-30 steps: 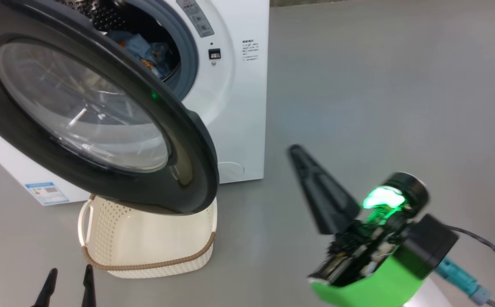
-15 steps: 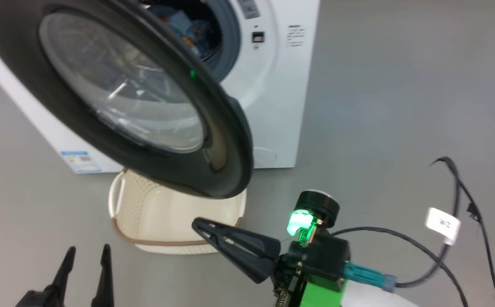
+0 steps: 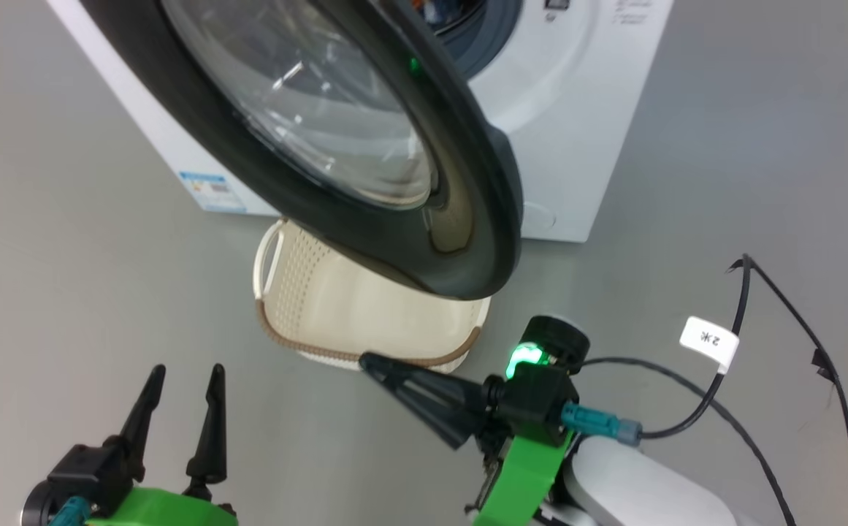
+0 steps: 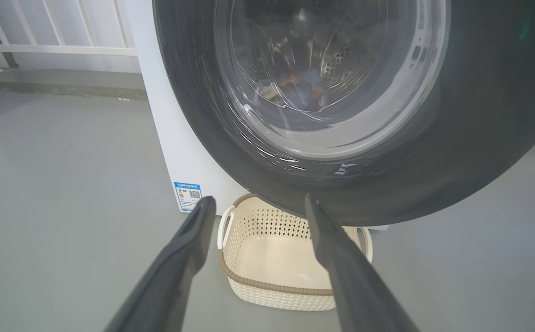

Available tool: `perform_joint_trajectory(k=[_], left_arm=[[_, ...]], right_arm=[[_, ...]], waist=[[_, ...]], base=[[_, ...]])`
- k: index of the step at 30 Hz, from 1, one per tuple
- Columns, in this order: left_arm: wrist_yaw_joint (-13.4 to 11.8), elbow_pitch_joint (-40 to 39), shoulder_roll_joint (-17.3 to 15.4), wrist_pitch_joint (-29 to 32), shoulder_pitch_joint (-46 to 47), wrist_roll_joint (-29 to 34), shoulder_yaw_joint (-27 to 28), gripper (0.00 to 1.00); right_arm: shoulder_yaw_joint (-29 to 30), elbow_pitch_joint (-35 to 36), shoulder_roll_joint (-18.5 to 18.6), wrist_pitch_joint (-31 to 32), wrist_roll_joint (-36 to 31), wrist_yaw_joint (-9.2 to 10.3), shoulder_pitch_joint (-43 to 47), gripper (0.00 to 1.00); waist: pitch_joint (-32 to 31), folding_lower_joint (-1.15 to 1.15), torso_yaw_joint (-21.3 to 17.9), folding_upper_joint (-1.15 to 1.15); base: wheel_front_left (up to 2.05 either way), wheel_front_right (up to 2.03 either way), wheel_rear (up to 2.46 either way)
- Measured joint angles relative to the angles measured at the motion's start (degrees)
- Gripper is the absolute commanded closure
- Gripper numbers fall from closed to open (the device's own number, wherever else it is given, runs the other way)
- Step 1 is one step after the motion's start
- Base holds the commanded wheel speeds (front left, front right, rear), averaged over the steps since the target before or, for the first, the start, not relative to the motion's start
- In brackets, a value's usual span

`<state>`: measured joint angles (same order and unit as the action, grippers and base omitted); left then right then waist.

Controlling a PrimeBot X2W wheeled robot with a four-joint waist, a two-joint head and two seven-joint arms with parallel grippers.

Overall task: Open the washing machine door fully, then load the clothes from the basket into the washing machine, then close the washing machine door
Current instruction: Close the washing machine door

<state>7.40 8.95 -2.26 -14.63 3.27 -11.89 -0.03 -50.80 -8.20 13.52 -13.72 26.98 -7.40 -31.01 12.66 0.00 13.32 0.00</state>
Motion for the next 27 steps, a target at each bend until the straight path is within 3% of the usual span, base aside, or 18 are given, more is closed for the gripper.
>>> perform_joint_trajectory(k=[8, 18, 27], left_arm=[[0.0, 0.0, -0.1, 0.0, 0.9, -0.3, -0.9, 0.0], [0.0, 0.0, -0.6, 0.0, 2.3, -1.3, -2.0, 0.0], [0.0, 0.0, -0.9, 0.0, 4.3, -3.3, -3.0, 0.0]], right_arm=[[6.7, -3.9, -1.7, -0.5, -3.7, 0.0, -0.6, 1.0], [20.5, -6.3, -4.1, -0.6, -10.2, 0.0, -0.8, 1.0], [26.1, -7.7, -4.7, -0.6, -12.9, -0.02, -5.5, 1.0]], waist=[[3.3, 0.0, 1.3, 0.0], [6.1, 0.0, 0.7, 0.0], [8.8, 0.0, 0.5, 0.0]], base=[[0.0, 0.0, 0.0], [0.0, 0.0, 0.0], [0.0, 0.0, 0.0]])
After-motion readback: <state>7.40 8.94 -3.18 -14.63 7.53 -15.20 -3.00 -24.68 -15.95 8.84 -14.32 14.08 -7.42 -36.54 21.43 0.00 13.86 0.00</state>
